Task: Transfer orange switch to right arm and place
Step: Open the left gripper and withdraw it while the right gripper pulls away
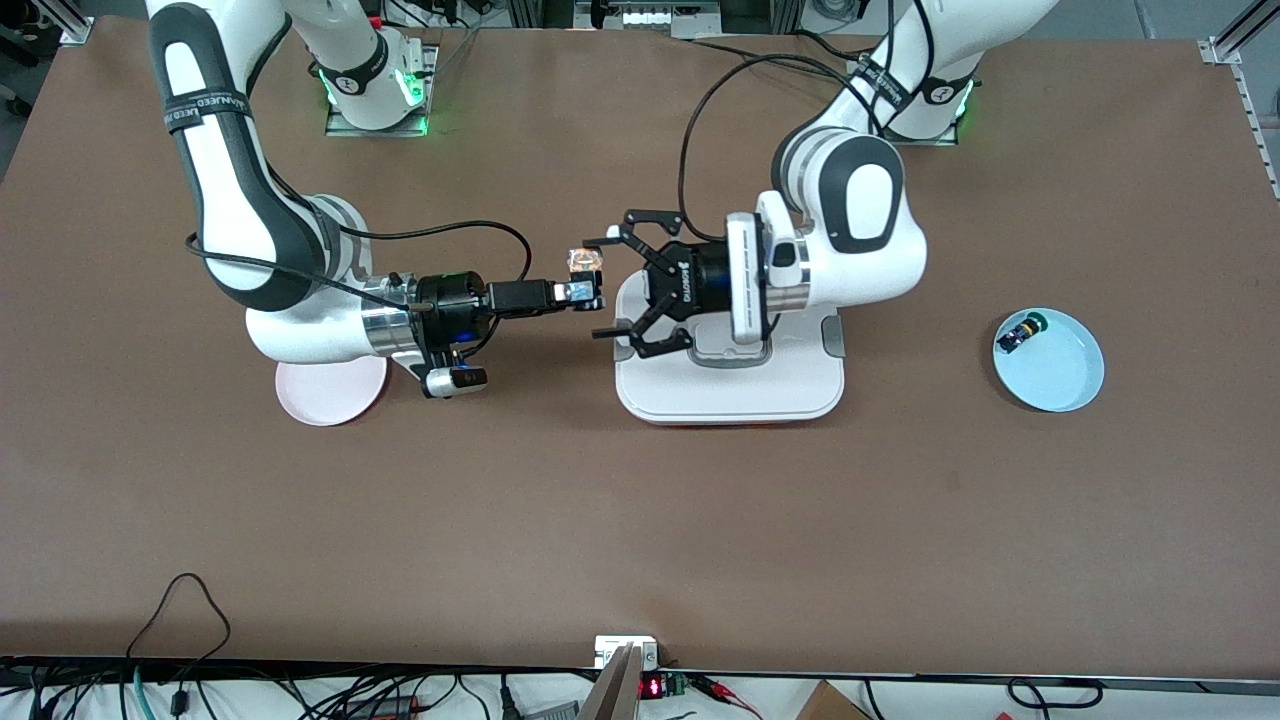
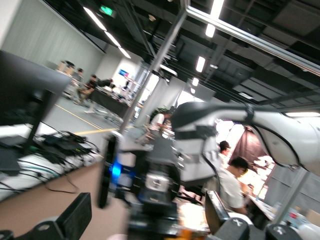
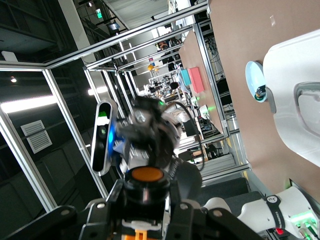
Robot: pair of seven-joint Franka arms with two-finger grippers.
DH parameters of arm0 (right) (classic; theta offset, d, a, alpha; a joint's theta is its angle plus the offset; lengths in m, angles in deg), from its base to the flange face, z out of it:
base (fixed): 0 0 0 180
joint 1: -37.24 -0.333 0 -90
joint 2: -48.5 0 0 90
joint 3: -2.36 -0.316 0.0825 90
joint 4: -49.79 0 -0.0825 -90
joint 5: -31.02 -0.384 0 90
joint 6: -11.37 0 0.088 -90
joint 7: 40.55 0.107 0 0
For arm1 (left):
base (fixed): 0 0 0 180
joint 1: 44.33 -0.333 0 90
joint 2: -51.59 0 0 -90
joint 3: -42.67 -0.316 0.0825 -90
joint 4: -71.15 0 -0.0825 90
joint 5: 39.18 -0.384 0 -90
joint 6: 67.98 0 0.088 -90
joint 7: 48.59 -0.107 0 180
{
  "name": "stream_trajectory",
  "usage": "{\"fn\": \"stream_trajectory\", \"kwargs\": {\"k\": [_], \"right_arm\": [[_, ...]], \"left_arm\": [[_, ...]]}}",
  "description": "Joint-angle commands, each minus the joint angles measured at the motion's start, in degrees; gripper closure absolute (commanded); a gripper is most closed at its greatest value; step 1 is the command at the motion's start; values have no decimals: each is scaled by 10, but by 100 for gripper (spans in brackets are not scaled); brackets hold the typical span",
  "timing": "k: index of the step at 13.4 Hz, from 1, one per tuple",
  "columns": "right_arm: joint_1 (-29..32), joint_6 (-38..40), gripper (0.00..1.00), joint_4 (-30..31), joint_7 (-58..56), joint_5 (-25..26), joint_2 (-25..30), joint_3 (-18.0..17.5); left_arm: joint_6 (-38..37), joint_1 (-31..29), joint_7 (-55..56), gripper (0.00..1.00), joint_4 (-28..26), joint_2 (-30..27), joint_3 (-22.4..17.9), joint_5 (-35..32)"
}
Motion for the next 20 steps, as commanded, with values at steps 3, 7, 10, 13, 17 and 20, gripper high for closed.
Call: {"fn": "stream_trajectory", "kwargs": {"k": [3,7,10,13,17,20], "right_arm": [[17,10,81,2,-16,39,9,1],[43,9,81,1,-48,127,13,1],[72,10,83,-3,-90,278,23,0],[93,28,83,-3,-134,416,29,0],[117,30,84,-3,-224,573,29,0],[124,-4,85,-2,-311,721,27,0]], "left_arm": [[-6,-137,7,0,-25,-47,-14,-100],[-5,-208,8,0,-45,-73,-84,-218],[-6,-263,53,0,-45,-109,-101,-382],[-47,-277,228,0,-38,-133,-140,-580],[-83,-277,407,0,-42,-150,-170,-761],[-123,-271,555,0,-34,-183,-171,-939]]}}
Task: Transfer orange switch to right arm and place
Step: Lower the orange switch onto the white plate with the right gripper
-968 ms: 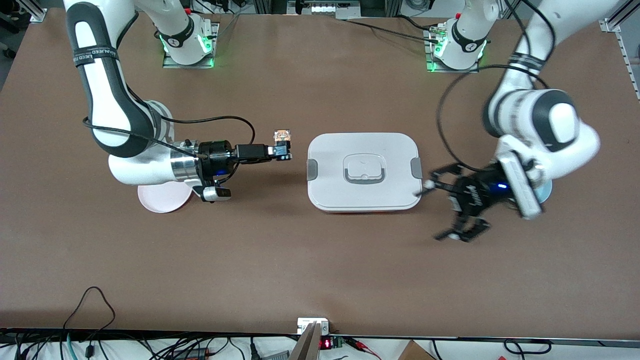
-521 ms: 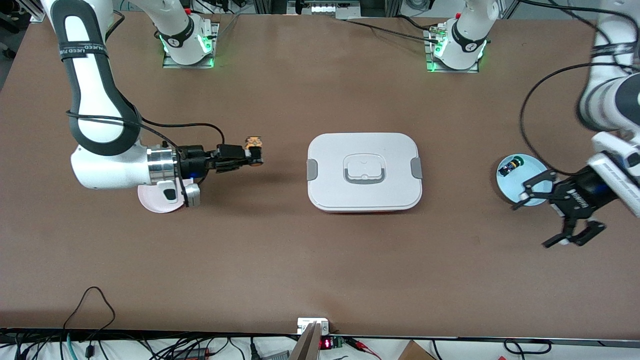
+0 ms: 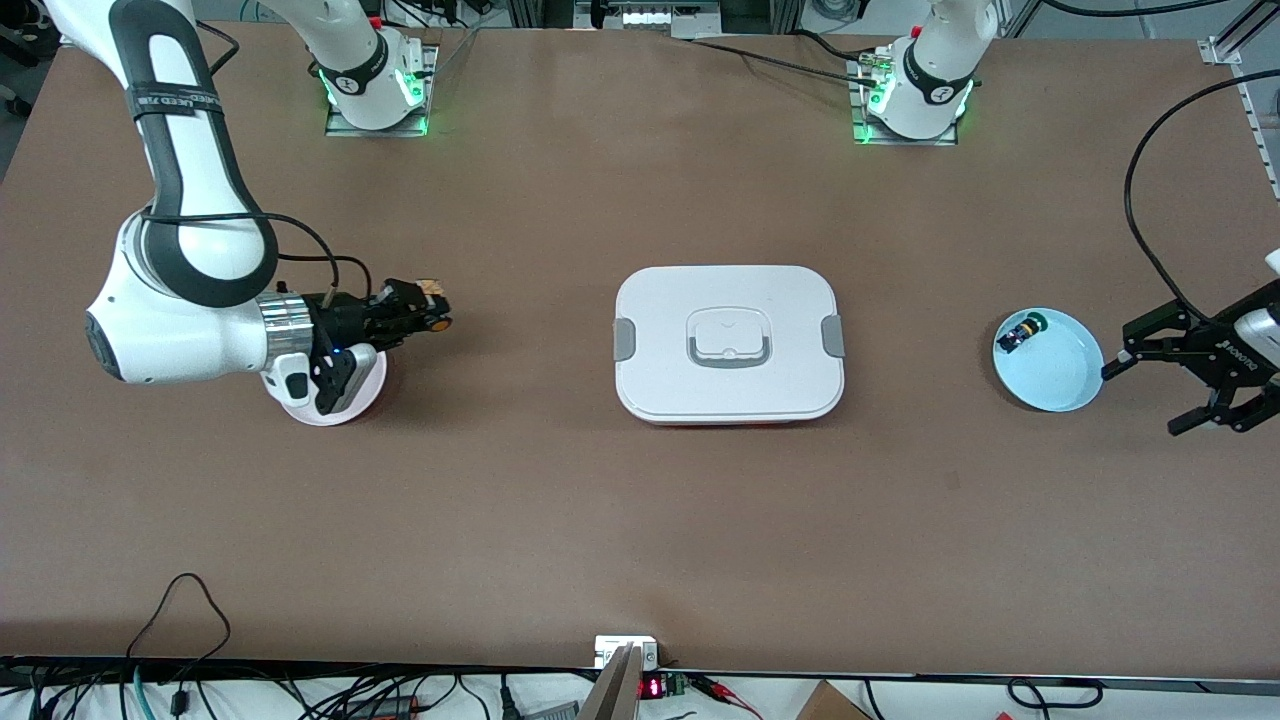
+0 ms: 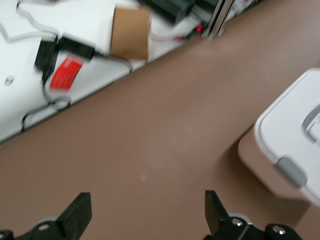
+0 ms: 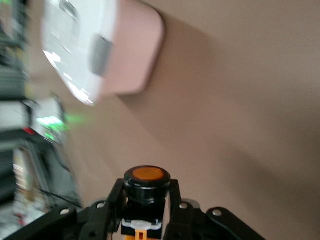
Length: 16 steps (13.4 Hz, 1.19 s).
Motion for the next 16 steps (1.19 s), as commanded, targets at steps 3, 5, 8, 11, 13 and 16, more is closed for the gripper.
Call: {"fn": "stream_trajectory", "kwargs": {"k": [3,5,8,11,13,16], "right_arm": [[9,-65,84,5,-148,200,3,-6],[9,-105,84,11,-217,287,2,-6],[28,-168,84,47,-319,336,2,-6],[39,-251,84,103,-405,340,2,-6],[39,-316,84,141,-420,372,-4,-6],[38,-384,84,186,-421,395,-13,-7]], "left_arm": [[-120,35,234,0,36,-52,-4,-213],[-194,51,329,0,58,-59,-4,-243],[-280,57,466,0,83,-61,-5,-246],[-294,63,533,0,97,-52,-7,-247],[-293,63,533,0,100,-46,-6,-245],[-293,64,544,0,106,-45,-5,-241]]}}
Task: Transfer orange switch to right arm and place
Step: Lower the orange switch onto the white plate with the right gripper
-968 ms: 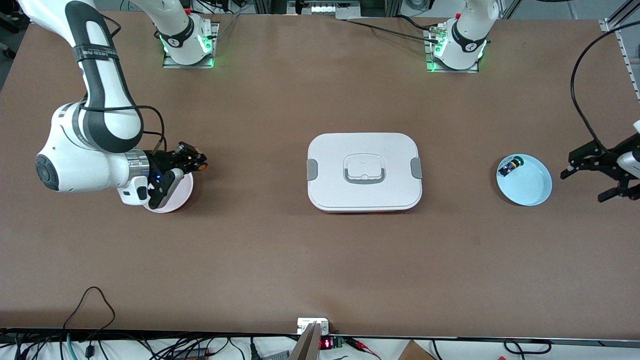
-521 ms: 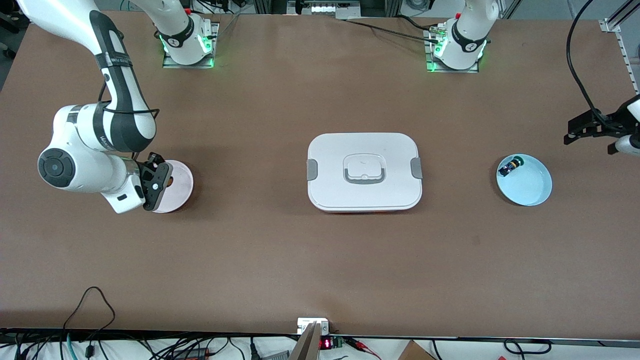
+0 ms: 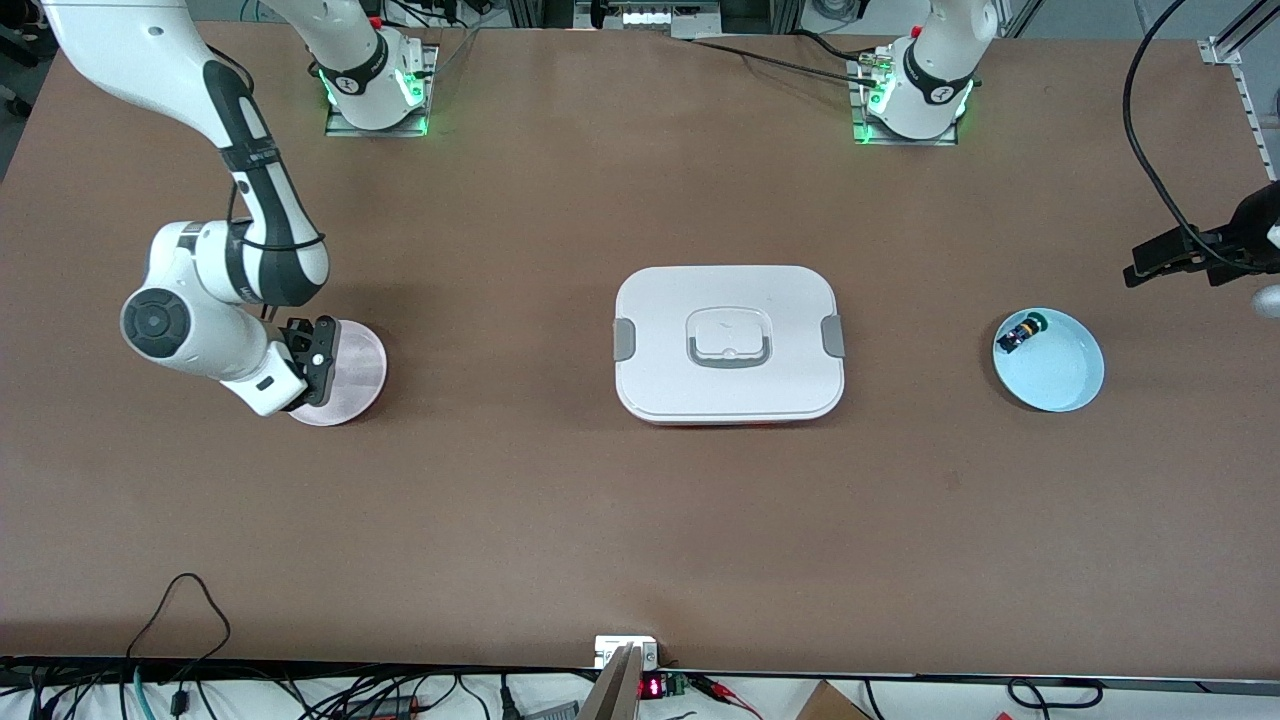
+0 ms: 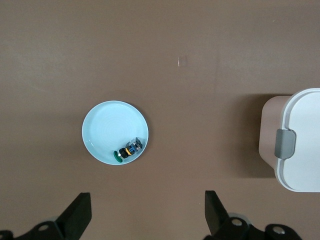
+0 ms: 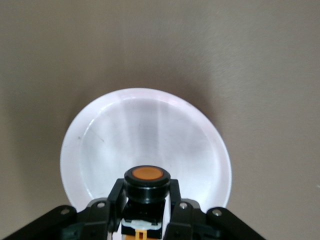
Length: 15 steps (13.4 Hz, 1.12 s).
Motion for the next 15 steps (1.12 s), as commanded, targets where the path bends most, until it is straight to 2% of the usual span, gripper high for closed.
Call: {"fn": "stream_trajectory", "kwargs": {"k": [1,6,7,8,9,12,14,15], "right_arm": [[0,-40,84,32,-12,12,0,-6],[-6,-68,81,46,-12,11,-11,-9],[-5,-75,69,46,-12,11,-12,-13],[-5,-77,32,46,-9,10,-12,-13],[-6,-77,0,45,-3,9,-10,-13],[-3,-70,0,37,0,2,8,-18],[0,-39,0,16,12,-32,28,-17],[1,3,0,-1,31,-59,40,-17]], "left_arm": [[-13,9,18,0,27,9,-5,-11],[-12,8,32,0,26,9,5,-7],[-11,8,32,0,26,10,7,-6],[-10,9,35,0,26,12,7,-3],[-8,8,34,0,26,15,7,12],[-7,5,34,0,26,26,6,18],[-7,4,34,0,28,25,6,20],[-7,4,34,0,28,24,6,21]]}}
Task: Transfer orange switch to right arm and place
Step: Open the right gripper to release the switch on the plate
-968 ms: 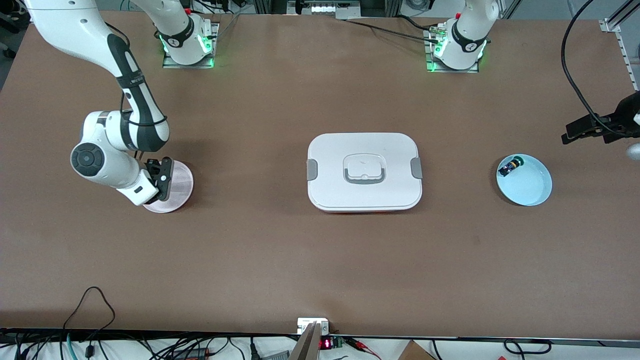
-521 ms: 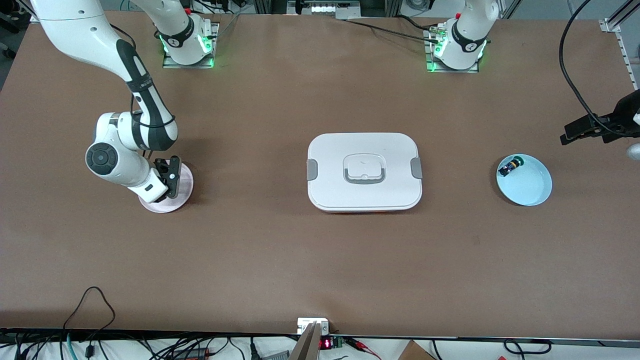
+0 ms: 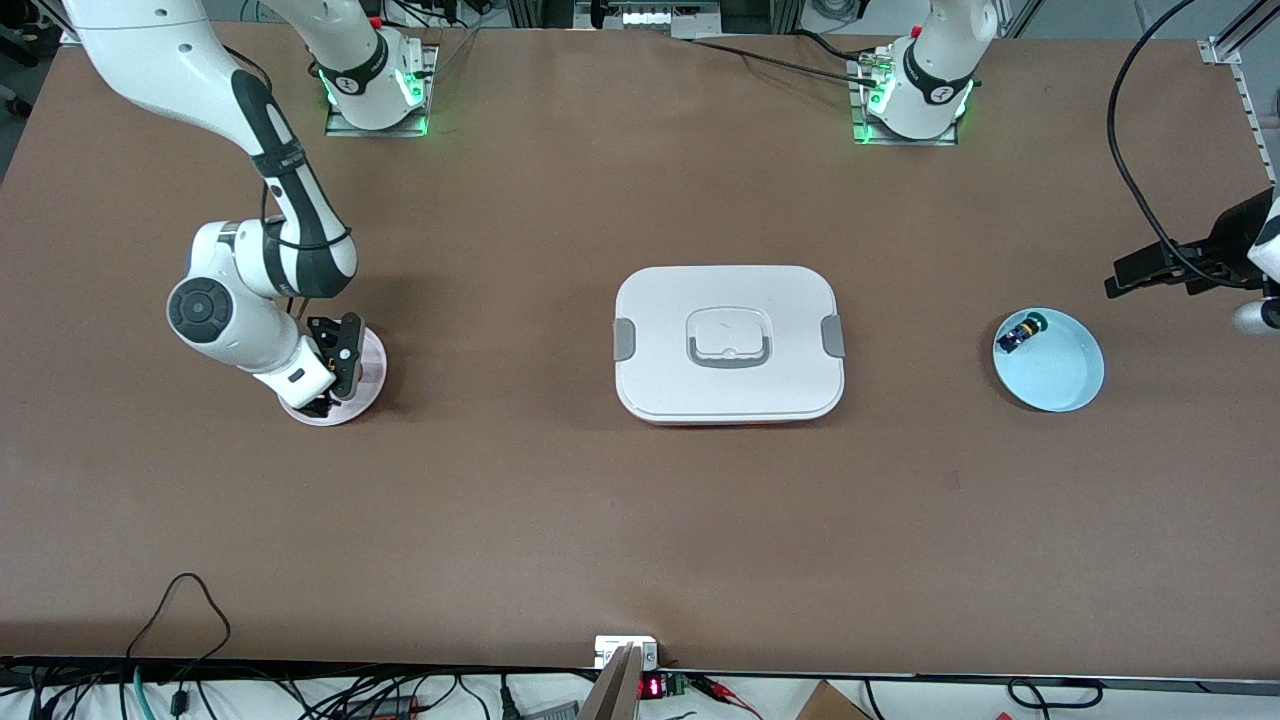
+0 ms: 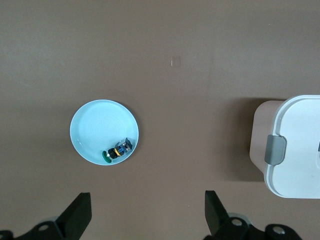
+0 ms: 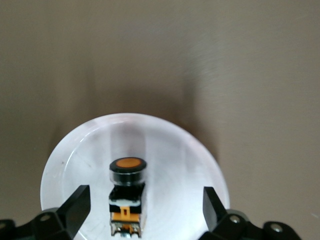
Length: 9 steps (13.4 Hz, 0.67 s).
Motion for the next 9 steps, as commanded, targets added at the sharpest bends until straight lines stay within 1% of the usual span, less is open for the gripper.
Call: {"fn": "stream_trajectory", "kwargs": {"k": [1,2,4,7,9], "right_arm": [[7,108,0,-47,76,-65,38,-5],[9,159,0,-81,132,-78,38,-4],[13,239,0,-135,242,-82,45,-4],[13,354,0,-199,392,-95,65,-3],[8,451,0,-262,567,-96,70,-1]], "left_arm": [[-9,-1,6,0,20,5,0,6],[-9,-1,6,0,21,5,0,5],[-7,-1,7,0,21,5,0,9],[-7,0,7,0,23,6,1,11],[-6,1,8,0,23,6,1,9]]}}
